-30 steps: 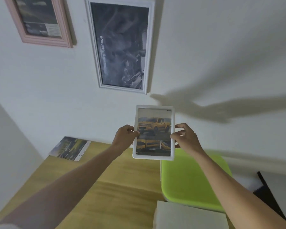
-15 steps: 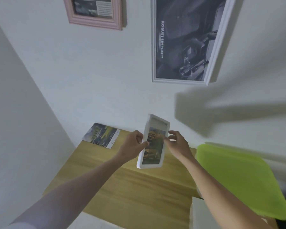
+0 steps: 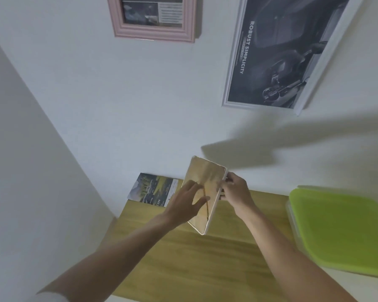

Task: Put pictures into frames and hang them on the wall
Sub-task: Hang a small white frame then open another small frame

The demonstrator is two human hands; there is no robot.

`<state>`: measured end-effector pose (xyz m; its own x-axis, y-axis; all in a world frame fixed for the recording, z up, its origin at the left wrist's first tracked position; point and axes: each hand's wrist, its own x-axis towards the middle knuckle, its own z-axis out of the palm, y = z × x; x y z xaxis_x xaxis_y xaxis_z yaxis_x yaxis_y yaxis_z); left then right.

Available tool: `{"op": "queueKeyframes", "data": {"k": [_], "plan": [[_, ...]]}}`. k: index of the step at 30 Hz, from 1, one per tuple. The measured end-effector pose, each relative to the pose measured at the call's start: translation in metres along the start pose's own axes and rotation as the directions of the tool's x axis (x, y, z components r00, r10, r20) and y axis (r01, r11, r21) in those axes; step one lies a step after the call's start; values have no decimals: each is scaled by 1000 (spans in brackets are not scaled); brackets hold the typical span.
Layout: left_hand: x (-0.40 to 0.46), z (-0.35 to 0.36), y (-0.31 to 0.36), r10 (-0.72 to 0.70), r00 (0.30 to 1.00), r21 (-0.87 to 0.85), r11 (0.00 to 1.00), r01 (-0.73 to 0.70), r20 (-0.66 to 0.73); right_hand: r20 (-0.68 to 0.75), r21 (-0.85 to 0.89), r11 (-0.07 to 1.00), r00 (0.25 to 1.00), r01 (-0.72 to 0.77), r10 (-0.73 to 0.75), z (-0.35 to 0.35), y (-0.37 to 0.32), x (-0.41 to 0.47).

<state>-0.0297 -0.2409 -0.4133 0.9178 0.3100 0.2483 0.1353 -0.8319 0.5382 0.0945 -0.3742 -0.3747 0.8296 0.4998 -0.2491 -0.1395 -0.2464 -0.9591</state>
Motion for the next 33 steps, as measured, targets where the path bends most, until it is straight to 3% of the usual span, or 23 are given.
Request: {"op": "queueKeyframes", "data": {"k": [3,6,11,16,21,25,33], "plan": [[8,-8,-28,-156,985,-58,987,152,-73,34,11,1000,999,3,-4,-5,7,-3],[16,-18,-43,-275,961,-162,950,265,-40,61,-8,1000,998,-3,3,-10,20,0],[13,-9,-55,-279,960,-269,924,272,11,11,-157,987,999,39,-38,-8,38,0],[2,10,-49,-295,955,-196,936,293,16,-252,-319,932,932,174,-261,5,50,-15],[-1,19,-43,-376,926,-231,899,373,32,-233,-498,834,890,237,-392,11,64,-14],[-2,19,-44,-401,916,-285,875,392,30,-179,-538,823,930,180,-321,14,68,-14],[-7,22,-52,-427,903,-312,851,421,53,-188,-425,904,981,-43,-41,10,69,-3]]}}
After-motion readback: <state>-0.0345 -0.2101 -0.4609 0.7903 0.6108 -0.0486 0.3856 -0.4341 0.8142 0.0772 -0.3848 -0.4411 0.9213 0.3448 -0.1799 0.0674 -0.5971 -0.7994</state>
